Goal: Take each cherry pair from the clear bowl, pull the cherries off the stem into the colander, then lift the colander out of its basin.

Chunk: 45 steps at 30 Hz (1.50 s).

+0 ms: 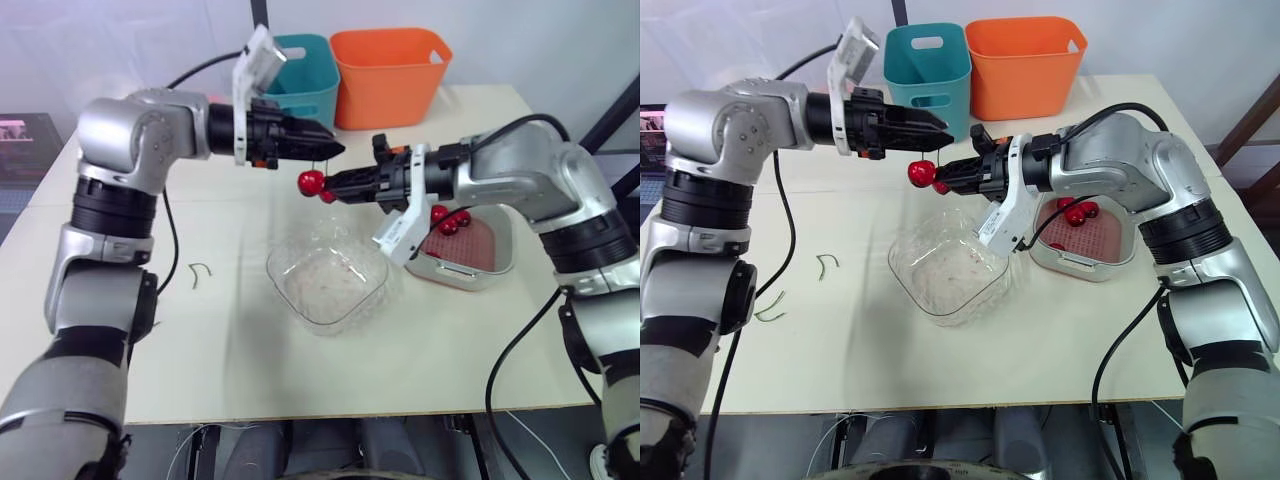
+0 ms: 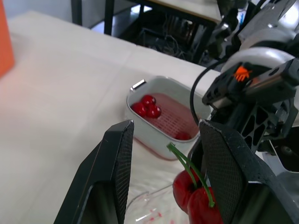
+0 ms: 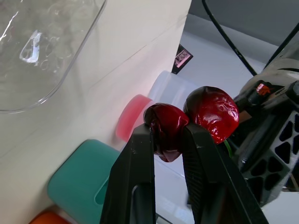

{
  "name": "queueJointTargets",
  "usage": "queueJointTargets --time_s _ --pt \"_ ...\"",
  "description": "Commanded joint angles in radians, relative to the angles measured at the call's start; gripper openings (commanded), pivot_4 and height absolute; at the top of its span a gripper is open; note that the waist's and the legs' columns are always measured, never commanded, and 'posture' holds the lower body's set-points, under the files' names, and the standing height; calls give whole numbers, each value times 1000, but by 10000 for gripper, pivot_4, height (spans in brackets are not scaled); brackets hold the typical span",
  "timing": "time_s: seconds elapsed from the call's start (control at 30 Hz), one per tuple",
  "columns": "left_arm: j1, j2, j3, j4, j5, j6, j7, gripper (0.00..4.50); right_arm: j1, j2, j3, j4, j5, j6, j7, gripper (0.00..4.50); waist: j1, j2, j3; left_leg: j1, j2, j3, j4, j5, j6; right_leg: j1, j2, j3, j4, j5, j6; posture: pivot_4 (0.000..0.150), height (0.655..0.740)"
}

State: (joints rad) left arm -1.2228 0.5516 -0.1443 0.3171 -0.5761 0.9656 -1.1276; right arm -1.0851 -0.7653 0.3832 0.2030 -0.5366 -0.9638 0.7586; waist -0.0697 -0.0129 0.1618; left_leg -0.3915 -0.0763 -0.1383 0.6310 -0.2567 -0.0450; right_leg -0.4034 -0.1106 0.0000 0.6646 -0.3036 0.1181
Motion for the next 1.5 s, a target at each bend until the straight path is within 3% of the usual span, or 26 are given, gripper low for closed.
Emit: queueJointTargets --time_s 0.03,0.13,0.23,0.47,0.6,0.73,0.77,0.87,0.97,1.1,1.23,1.5 --pt "-39 -9 19 6 3 23 -1 23585 -27 1 -16 -9 0 -5 -17 4558 0 0 0 0 0 0 0 0 0 0 0 0 0 0 0 1500 7394" --pt "-44 -21 31 16 -2 35 1 14454 -27 1 -16 -10 0 -5 -18 4438 1 0 0 0 0 0 0 0 0 0 0 0 0 0 0 1500 7394" --pt "-42 -22 30 8 -1 40 -3 360 -26 0 -16 -12 -1 -4 -18 4438 0 0 0 0 0 0 0 0 0 0 0 0 0 0 0 1500 7394" --pt "-45 -20 57 4 -9 47 7 360 -21 -1 -29 -18 17 20 -17 4438 1 0 0 0 0 0 0 0 0 0 0 0 0 0 0 1500 7394" --pt "-29 0 87 -10 -17 24 -9 0 14 -22 -42 -49 120 86 30 22735 0 0 0 0 0 0 0 0 0 0 0 0 0 0 0 1500 7394" --pt "1 30 155 -16 -32 -31 -27 0 164 -76 -107 -172 425 348 144 43420 3 0 0 0 2 0 0 0 0 1 -1 0 0 0 0 1500 7394" --pt "7 32 167 -20 -38 -40 -30 0 192 -77 -125 -202 474 421 160 44665 3 0 0 0 2 0 0 0 0 1 -1 0 0 0 0 1500 7394" --pt "45 48 212 -80 -81 -45 -56 0 356 -53 -223 -388 861 1005 127 44665 7 0 0 0 2 0 0 0 0 2 -2 0 0 0 0 1500 7394" --pt "74 35 246 -135 -115 -71 -57 0 426 -13 -321 -516 1265 1475 4 44665 10 0 0 1 2 -2 1 0 0 4 -2 -1 -1 0 0 1500 7394" --pt "108 21 264 -191 -171 -64 -75 0 434 48 -411 -573 1639 1801 -171 44665 16 0 0 1 3 -2 1 0 0 4 -2 -1 -1 0 0 1500 7394" --pt "131 14 242 -232 -185 -68 -84 0 403 121 -456 -558 1771 1904 -312 44665 26 0 0 1 2 -1 1 0 1 4 -3 -1 -1 0 0 1500 7394" --pt "150 -11 202 -253 -187 -75 -78 0 324 192 -457 -539 1788 1956 -365 44665 26 0 0 0 1 -1 1 -1 1 4 -3 -1 -1 0 0 1500 7394"
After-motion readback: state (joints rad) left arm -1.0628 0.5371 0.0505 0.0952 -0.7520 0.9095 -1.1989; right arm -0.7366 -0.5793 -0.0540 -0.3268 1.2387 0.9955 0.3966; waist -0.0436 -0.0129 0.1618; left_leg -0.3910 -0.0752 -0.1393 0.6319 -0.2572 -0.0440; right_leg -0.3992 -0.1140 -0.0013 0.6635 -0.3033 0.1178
